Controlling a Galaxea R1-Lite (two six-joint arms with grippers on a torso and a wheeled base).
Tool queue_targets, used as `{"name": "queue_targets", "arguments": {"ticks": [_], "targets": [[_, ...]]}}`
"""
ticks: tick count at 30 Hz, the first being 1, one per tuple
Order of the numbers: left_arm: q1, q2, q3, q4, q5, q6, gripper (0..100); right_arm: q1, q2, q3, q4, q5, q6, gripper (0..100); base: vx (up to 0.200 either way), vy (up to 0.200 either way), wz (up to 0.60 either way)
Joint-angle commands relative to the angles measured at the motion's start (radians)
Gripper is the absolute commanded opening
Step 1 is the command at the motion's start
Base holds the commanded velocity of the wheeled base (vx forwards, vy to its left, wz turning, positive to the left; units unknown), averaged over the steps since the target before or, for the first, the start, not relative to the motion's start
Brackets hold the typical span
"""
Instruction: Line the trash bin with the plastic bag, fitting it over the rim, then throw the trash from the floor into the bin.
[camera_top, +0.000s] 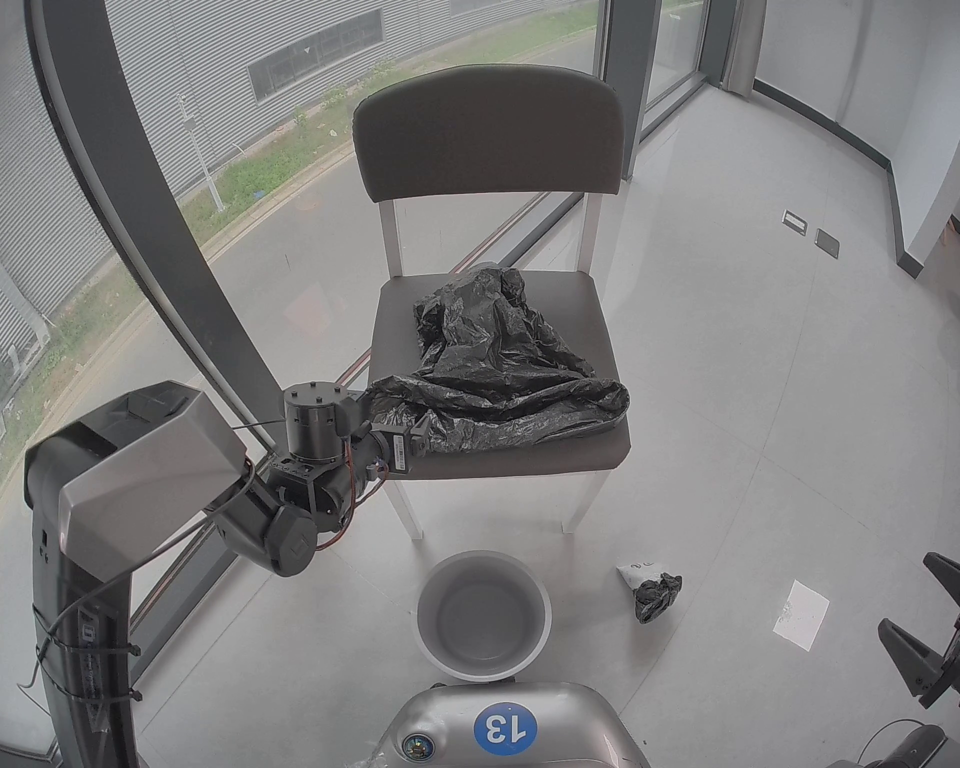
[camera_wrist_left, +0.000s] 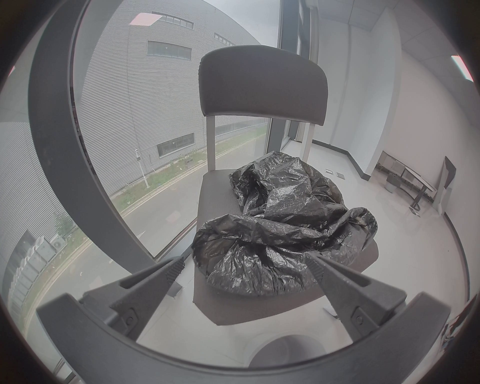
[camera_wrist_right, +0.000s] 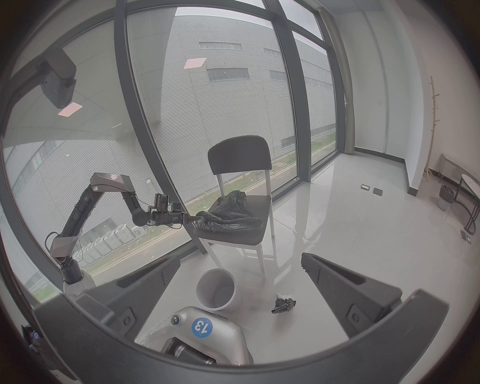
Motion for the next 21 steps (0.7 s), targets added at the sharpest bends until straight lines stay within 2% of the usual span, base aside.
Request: {"name": "queue_targets", "arguments": {"ticks": [1, 12, 18, 21], "targets": [[-0.007, 0.071, -0.06, -0.022, 0.003, 0.002, 100, 0.002, -0.025, 0.008, 0.0, 0.002, 0.0, 100, 0.0, 0.0, 0.0], [0.005, 0.122, -0.11, -0.03, 0.001, 0.008, 100, 0.0, -0.059, 0.008, 0.0, 0.031, 0.0, 100, 0.0, 0.0, 0.0], [0.008, 0.168, -0.199, -0.027, 0.001, 0.009, 100, -0.001, -0.081, 0.008, 0.001, 0.034, 0.001, 100, 0.0, 0.0, 0.0], [0.025, 0.195, -0.241, -0.025, 0.003, 0.055, 100, -0.004, -0.093, 0.005, 0.013, 0.034, 0.001, 100, 0.0, 0.0, 0.0]]}}
